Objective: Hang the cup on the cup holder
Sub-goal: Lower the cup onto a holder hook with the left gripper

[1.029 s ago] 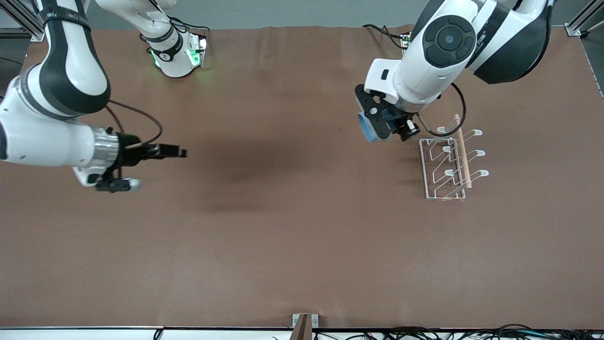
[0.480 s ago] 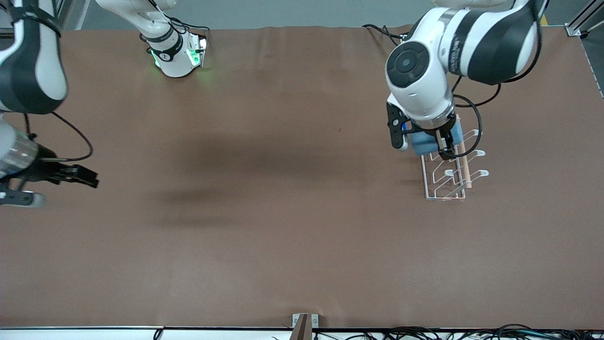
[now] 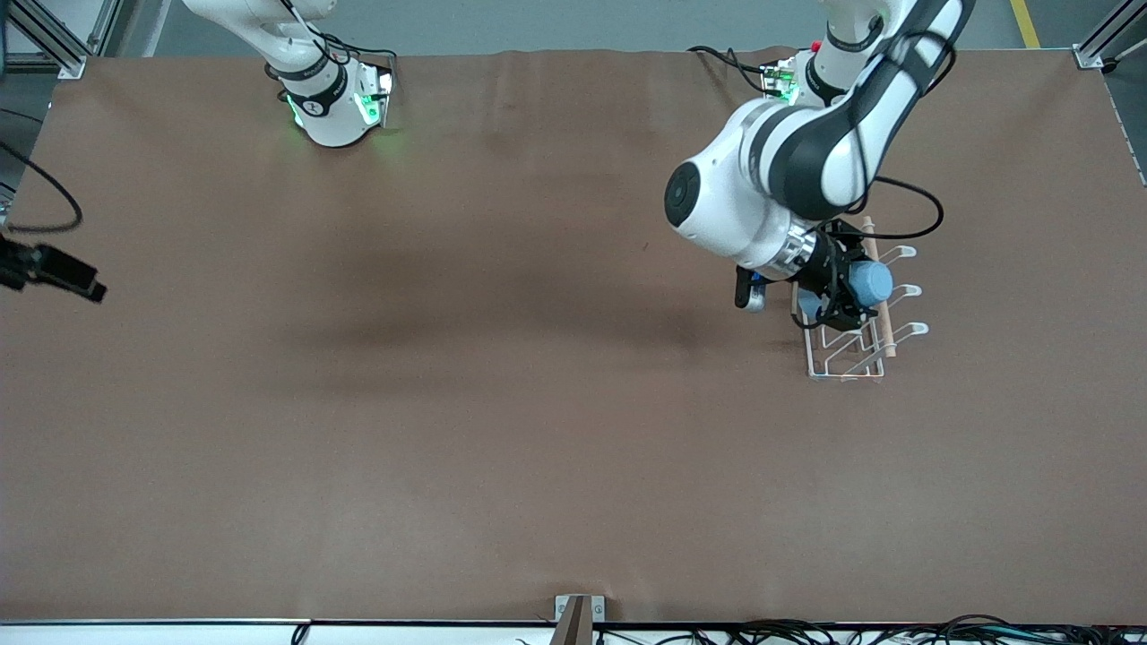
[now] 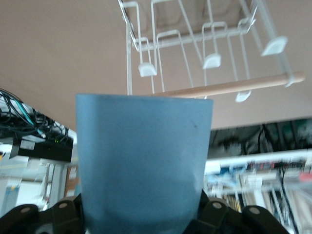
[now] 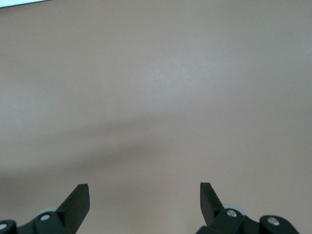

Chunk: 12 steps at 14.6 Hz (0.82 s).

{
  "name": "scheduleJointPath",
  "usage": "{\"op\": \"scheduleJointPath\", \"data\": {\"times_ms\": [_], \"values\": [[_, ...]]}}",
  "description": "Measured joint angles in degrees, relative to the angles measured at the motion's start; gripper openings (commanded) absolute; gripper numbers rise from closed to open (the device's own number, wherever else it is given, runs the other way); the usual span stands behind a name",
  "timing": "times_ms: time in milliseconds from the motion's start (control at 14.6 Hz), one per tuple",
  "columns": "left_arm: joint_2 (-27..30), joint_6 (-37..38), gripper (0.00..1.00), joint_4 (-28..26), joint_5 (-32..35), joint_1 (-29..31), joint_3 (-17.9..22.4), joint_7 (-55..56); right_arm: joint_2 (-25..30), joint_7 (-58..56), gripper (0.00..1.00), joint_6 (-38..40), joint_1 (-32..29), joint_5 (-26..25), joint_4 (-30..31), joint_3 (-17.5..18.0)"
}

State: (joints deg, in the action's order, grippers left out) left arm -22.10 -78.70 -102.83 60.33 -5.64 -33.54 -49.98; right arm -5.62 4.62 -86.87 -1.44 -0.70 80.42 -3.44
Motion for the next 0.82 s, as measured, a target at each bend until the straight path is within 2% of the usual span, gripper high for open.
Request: {"op": "scheduleJointPath", "data": {"times_ms": [206,480,755,824], "values": [[-6.3,6.1,0.02,-0.6,8.2,-0.7,0.0,2.6,1.2,0.0,1.0,1.0,0.0,0.1,0.4,-0.3],[-13.5,10.9,0.03,-0.6,15.5,-0.9,0.1,6.5,0.6,-0.6,1.0,0.6,0.0,0.2,1.6,-0.5],[-17.2,13.7,0.05,-0.6,18.9,-0.8,0.4,8.3,0.6,-3.0,1.0,0.7,0.0,0.2,1.7,-0.5],[-17.8,14.0,0.09,-0.6,19.1,-0.8,0.5,8.9,0.6,-3.3,1.0,0.7,0.0,0.2,1.7,-0.5]]}}
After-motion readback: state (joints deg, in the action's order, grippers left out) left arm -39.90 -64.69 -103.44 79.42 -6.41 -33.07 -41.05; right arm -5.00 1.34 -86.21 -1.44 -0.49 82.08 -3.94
